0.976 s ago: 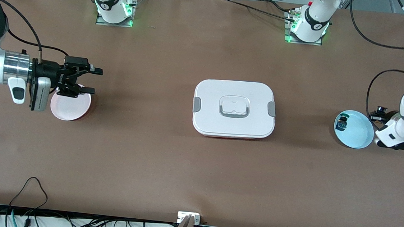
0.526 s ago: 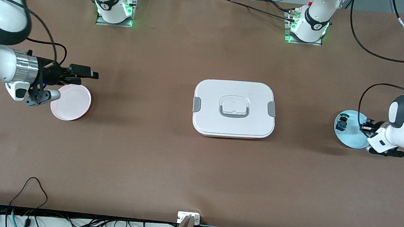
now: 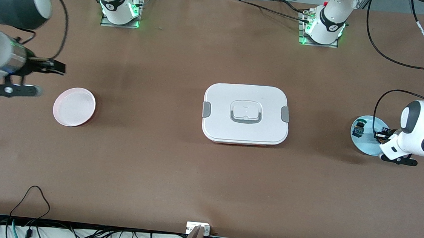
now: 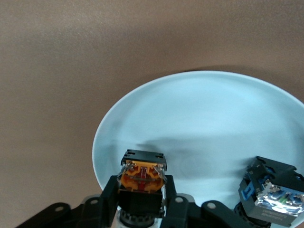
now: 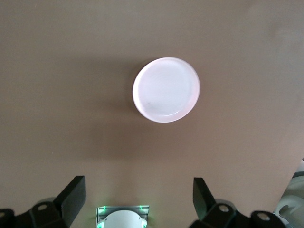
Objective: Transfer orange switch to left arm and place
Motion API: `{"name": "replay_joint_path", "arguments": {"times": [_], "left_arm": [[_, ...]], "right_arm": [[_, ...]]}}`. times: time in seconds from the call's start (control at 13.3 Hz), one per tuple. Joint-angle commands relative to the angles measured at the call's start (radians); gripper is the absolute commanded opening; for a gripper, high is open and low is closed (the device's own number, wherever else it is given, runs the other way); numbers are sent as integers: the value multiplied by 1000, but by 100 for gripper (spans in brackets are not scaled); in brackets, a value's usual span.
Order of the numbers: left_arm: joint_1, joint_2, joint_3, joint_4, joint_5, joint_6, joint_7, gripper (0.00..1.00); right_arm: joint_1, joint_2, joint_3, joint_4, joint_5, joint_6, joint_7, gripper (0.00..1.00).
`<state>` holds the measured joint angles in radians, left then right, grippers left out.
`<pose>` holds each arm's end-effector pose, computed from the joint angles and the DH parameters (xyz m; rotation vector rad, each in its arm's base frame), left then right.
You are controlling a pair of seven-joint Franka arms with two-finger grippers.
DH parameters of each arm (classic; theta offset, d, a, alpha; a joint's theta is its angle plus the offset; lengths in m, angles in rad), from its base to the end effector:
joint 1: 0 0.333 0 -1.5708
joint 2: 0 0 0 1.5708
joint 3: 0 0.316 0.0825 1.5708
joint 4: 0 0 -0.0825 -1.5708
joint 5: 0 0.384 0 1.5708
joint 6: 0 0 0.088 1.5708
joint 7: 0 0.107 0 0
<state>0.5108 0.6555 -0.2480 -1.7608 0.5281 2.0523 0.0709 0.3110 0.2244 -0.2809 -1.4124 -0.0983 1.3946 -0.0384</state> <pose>0.5947 0.1971 0.1811 -2.8837 0.1590 0.5255 0.5968 0.0242 0.5607 2.9605 0.0919 -0.3481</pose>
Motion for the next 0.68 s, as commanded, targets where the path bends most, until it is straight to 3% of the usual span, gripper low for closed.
{"name": "replay_joint_path", "arguments": {"times": [0.0, 0.08, 0.3, 0.6], "left_arm": [[12, 3, -13, 3, 17, 3, 32, 100], [17, -5, -17, 7, 6, -6, 41, 100], [15, -62, -42, 47, -71, -116, 39, 100], [11, -123, -163, 286, -175, -459, 44, 100]], "right_arm": [[-213, -49, 154, 12, 21, 3, 37, 100], [-255, -54, 198, 9, 35, 6, 72, 100], [-259, -75, 201, -3, 38, 20, 95, 100], [-270, -207, 193, -224, 40, 179, 26, 100]]}}
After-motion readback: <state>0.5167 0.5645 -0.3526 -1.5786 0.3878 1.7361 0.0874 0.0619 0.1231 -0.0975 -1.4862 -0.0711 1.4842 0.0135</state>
